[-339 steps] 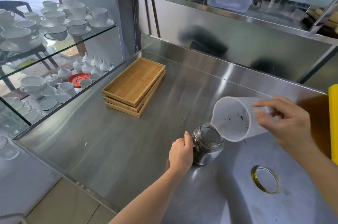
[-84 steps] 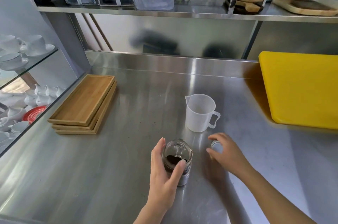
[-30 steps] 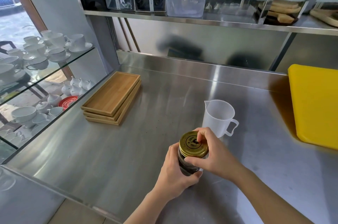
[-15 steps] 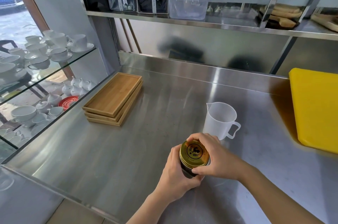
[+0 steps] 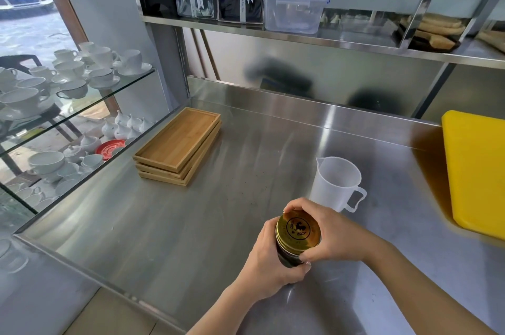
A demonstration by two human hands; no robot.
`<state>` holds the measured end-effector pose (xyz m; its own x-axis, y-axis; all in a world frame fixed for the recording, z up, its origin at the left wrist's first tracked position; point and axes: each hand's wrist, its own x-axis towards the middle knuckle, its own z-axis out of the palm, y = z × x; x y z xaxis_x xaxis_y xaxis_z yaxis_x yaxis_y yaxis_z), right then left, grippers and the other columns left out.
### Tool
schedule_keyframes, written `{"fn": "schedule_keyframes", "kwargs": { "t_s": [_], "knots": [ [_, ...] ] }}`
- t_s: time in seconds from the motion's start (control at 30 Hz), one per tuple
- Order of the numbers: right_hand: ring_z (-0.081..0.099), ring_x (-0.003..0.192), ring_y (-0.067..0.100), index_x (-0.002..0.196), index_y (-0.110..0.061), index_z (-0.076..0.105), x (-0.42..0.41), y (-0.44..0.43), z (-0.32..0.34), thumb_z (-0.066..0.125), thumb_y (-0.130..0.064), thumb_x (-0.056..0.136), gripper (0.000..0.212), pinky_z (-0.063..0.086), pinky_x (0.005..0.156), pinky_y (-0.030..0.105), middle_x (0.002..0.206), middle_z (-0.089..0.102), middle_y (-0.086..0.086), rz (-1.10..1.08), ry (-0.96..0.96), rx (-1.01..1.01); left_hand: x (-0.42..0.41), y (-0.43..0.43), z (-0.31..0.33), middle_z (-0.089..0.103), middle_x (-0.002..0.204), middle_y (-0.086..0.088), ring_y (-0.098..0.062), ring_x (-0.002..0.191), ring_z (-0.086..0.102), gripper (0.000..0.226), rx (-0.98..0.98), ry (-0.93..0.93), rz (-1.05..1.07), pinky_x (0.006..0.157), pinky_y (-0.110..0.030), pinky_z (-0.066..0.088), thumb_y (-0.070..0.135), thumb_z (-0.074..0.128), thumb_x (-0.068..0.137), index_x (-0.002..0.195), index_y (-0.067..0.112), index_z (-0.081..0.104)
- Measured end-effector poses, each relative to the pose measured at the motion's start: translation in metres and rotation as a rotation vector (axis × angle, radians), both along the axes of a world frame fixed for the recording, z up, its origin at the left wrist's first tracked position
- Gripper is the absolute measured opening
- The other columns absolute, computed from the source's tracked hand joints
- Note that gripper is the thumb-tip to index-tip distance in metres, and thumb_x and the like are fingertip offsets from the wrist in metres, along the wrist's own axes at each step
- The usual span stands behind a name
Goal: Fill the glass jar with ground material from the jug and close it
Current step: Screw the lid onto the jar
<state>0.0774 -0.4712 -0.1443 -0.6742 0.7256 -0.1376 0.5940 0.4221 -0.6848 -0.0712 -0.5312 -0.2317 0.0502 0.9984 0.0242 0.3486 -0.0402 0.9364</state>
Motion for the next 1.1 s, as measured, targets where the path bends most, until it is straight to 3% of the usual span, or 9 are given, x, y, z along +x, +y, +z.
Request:
{"fn": "schedule_keyframes", "kwargs": {
  "t_s": [0.33, 0.47, 0.57, 0.73, 0.8, 0.87, 0.93, 1.0, 1.1],
  "knots": [
    [0.05, 0.109, 0.003, 0.116, -0.034, 0.045, 0.006, -0.006, -0.004, 0.08, -0.017, 0.061, 0.068, 0.049, 0.089, 0.023, 0.112, 0.055, -0.015, -0.01, 0.073, 0.014, 0.002, -0.003, 0.004, 0.054, 0.117, 0.012, -0.005, 0.109, 0.053, 0.072, 0.042, 0.036, 0.037, 0.095, -0.026, 0.046, 0.038, 0.08, 0.058, 0.113, 0.049, 0.034],
    [0.05, 0.107, 0.002, 0.116, -0.037, 0.044, 0.004, -0.003, -0.003, 0.079, -0.028, 0.06, 0.067, 0.049, 0.089, 0.025, 0.112, 0.052, -0.02, 0.006, 0.02, 0.06, 0.002, -0.002, 0.004, 0.054, 0.117, 0.012, -0.005, 0.108, 0.053, 0.072, 0.037, 0.038, 0.032, 0.095, -0.027, 0.047, 0.038, 0.08, 0.059, 0.116, 0.042, 0.037],
    [0.049, 0.106, 0.005, 0.123, -0.037, 0.042, 0.001, -0.004, -0.003, 0.076, -0.043, 0.063, 0.069, 0.049, 0.089, 0.027, 0.115, 0.05, -0.019, 0.014, -0.087, 0.136, 0.002, -0.003, 0.004, 0.054, 0.116, 0.013, -0.006, 0.107, 0.053, 0.07, 0.044, 0.046, 0.035, 0.093, -0.027, 0.048, 0.039, 0.079, 0.059, 0.111, 0.05, 0.034],
    [0.052, 0.093, 0.018, 0.118, -0.027, 0.045, -0.01, -0.011, -0.011, 0.041, -0.079, 0.062, 0.077, 0.043, 0.084, 0.031, 0.103, 0.051, -0.007, -0.087, -0.353, 0.485, 0.003, -0.003, 0.003, 0.054, 0.114, 0.012, -0.005, 0.103, 0.055, 0.071, 0.058, 0.044, 0.059, 0.09, -0.029, 0.049, 0.035, 0.078, 0.057, 0.109, 0.052, 0.033],
    [0.053, 0.099, 0.019, 0.117, -0.022, 0.044, -0.018, -0.017, -0.013, 0.025, -0.082, 0.063, 0.083, 0.041, 0.086, 0.034, 0.108, 0.054, -0.004, -0.139, -0.457, 0.587, 0.004, -0.003, 0.001, 0.054, 0.114, 0.012, -0.005, 0.102, 0.054, 0.073, 0.057, 0.037, 0.075, 0.09, -0.029, 0.049, 0.032, 0.078, 0.055, 0.109, 0.052, 0.033],
    [0.047, 0.113, 0.019, 0.126, -0.023, 0.037, -0.02, -0.021, -0.014, 0.021, -0.082, 0.065, 0.087, 0.037, 0.094, 0.035, 0.124, 0.049, -0.003, -0.144, -0.493, 0.56, 0.006, -0.003, 0.0, 0.052, 0.114, 0.014, -0.001, 0.102, 0.052, 0.073, 0.063, 0.037, 0.09, 0.088, -0.022, 0.048, 0.03, 0.078, 0.055, 0.107, 0.054, 0.032],
    [0.029, 0.13, 0.016, 0.138, -0.028, 0.025, -0.018, -0.021, -0.007, 0.042, -0.077, 0.07, 0.085, 0.024, 0.106, 0.034, 0.143, 0.031, -0.005, -0.053, -0.407, 0.397, 0.006, -0.003, -0.002, 0.051, 0.113, 0.015, 0.002, 0.101, 0.051, 0.074, 0.085, 0.031, 0.102, 0.087, -0.018, 0.046, 0.029, 0.077, 0.055, 0.108, 0.053, 0.032],
    [0.013, 0.132, 0.006, 0.141, -0.038, 0.017, -0.011, -0.018, 0.007, 0.064, -0.055, 0.074, 0.084, 0.012, 0.109, 0.029, 0.148, 0.014, -0.013, 0.075, -0.308, 0.205, 0.005, -0.002, -0.004, 0.052, 0.115, 0.012, 0.0, 0.104, 0.051, 0.075, 0.07, 0.008, 0.075, 0.091, -0.022, 0.045, 0.031, 0.077, 0.055, 0.113, 0.049, 0.032],
    [0.018, 0.127, 0.0, 0.137, -0.043, 0.027, -0.003, -0.007, 0.02, 0.068, -0.024, 0.076, 0.076, 0.02, 0.11, 0.026, 0.146, 0.022, -0.016, 0.195, -0.277, 0.092, 0.0, 0.002, -0.005, 0.054, 0.119, 0.008, -0.008, 0.11, 0.053, 0.076, 0.024, -0.03, 0.016, 0.097, -0.031, 0.046, 0.037, 0.08, 0.057, 0.12, 0.038, 0.038]
  ]
}}
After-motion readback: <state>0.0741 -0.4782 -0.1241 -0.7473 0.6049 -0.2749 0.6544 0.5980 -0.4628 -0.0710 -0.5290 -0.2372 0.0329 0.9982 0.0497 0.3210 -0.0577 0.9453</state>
